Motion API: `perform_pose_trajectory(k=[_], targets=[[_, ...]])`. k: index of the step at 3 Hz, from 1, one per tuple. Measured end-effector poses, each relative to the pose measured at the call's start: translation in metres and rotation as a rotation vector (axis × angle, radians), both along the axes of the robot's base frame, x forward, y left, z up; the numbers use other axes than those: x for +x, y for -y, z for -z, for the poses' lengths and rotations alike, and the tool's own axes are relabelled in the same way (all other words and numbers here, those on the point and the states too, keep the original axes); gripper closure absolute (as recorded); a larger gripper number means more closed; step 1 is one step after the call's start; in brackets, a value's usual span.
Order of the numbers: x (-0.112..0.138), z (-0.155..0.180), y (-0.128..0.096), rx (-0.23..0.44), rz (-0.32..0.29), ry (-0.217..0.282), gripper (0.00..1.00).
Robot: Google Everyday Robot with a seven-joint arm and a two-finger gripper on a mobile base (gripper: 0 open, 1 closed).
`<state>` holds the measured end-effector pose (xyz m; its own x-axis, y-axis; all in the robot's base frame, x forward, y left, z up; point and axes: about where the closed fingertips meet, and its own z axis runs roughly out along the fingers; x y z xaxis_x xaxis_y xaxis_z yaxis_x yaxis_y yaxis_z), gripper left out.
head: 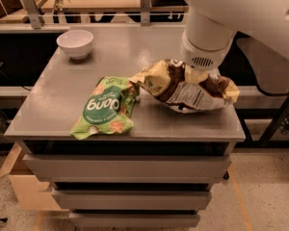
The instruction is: Move brown chip bag near green rice chip bag
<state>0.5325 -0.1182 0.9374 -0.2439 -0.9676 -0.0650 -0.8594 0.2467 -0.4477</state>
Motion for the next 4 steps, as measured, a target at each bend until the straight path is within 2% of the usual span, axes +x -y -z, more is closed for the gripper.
perform_pose_trajectory(k=[1, 2, 3, 4], targets=[[-0.012, 0.028, -0.004, 0.01, 0.001, -0.077, 1.0], [-0.019, 0.049, -0.007, 0.024, -0.002, -0.133, 1.0], [-0.019, 0.046, -0.007, 0.023, -0.002, -0.126, 0.82], [-0.02, 0.045, -0.007, 0.023, -0.003, -0.124, 0.58]])
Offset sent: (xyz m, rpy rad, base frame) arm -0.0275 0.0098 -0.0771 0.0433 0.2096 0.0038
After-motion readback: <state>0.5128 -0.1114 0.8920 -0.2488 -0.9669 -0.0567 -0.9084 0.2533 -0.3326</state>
